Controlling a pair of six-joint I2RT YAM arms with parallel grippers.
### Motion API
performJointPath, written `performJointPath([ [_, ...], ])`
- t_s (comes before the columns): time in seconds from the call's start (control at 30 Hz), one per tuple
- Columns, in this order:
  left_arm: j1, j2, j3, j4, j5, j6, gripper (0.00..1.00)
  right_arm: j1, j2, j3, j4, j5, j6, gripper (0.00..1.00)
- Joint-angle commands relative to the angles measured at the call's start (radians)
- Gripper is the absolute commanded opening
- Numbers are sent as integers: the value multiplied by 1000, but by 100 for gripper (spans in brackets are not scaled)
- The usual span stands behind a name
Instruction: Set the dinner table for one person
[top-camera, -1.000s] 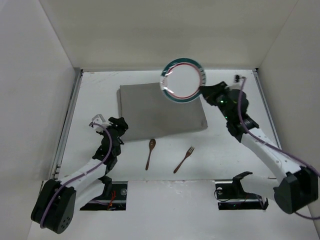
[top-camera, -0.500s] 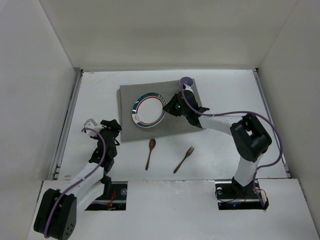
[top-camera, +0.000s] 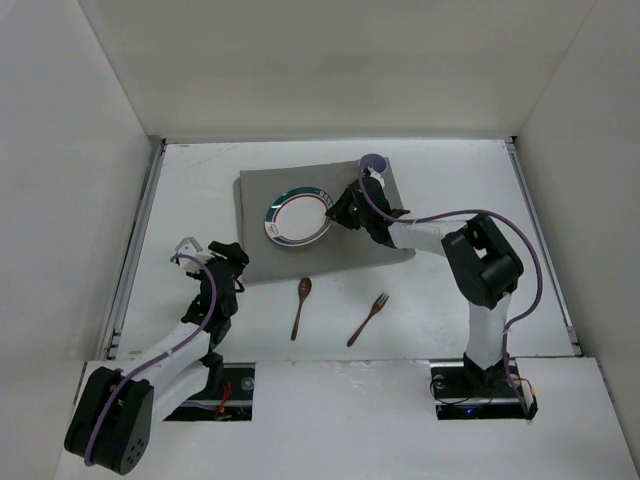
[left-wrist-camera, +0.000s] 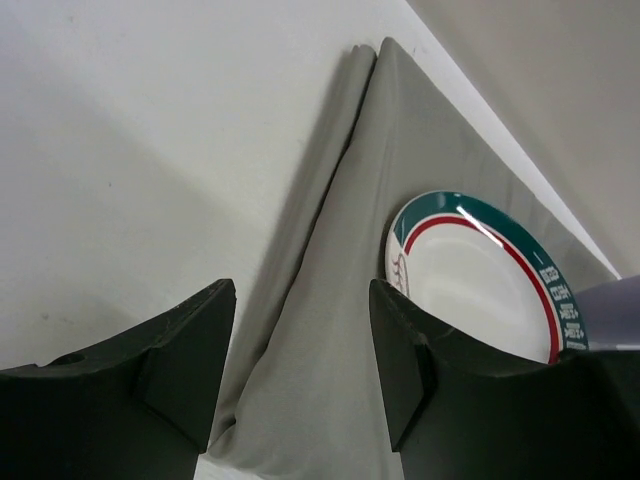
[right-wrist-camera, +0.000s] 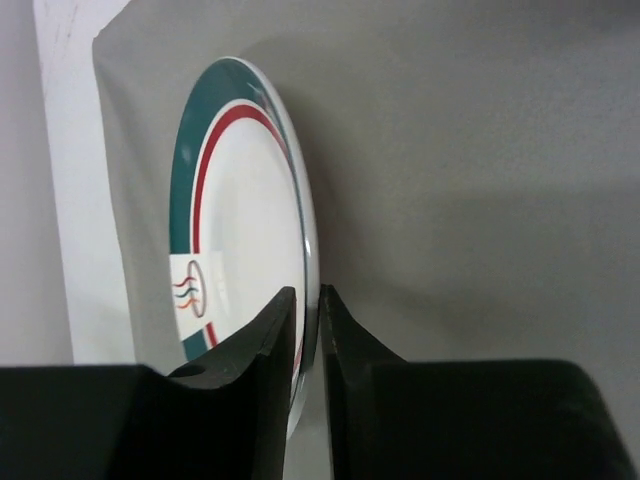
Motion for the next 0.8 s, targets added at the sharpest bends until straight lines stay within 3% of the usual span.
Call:
performJointPath([
  [0.0,-35,17,26,45,-19,11,53,-8,3,62,14,31,11,28],
  [0.13,-64,52,41,62,-21,40,53,-8,-14,44,-29,50,-7,50],
  [0.23,-113,87,69,71,-22,72,51,-3,-63,3,-32,77,-47,59],
  [0.43,-245,120,135,48,-13,163,39,3,-200,-79,-77,148,-191,65],
  [0.57,-402,72,211,-160,-16,232,32,14,-327,-180,-54,208,-257,70],
  [0.63,-458,64,233,-263,-7,240,23,17,-408,-247,-26,222,-292,61],
  [0.7,-514,63,254,-370,7,237,17,23,-511,-332,4,260,-308,40],
  [0.77,-557,75,268,-441,21,224,17,24,-627,-419,17,315,-315,15],
])
